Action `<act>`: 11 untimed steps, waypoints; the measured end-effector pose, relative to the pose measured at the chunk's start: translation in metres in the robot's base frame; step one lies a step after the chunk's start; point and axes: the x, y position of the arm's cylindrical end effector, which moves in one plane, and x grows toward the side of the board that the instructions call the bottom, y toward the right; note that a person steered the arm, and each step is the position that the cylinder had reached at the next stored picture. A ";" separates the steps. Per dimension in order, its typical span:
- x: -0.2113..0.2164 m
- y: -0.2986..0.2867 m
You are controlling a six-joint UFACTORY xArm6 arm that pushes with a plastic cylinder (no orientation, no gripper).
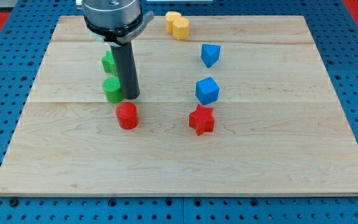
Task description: Separate both the yellow blocks from each other
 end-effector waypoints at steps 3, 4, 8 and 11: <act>0.001 0.017; -0.014 0.032; -0.136 0.094; -0.136 0.102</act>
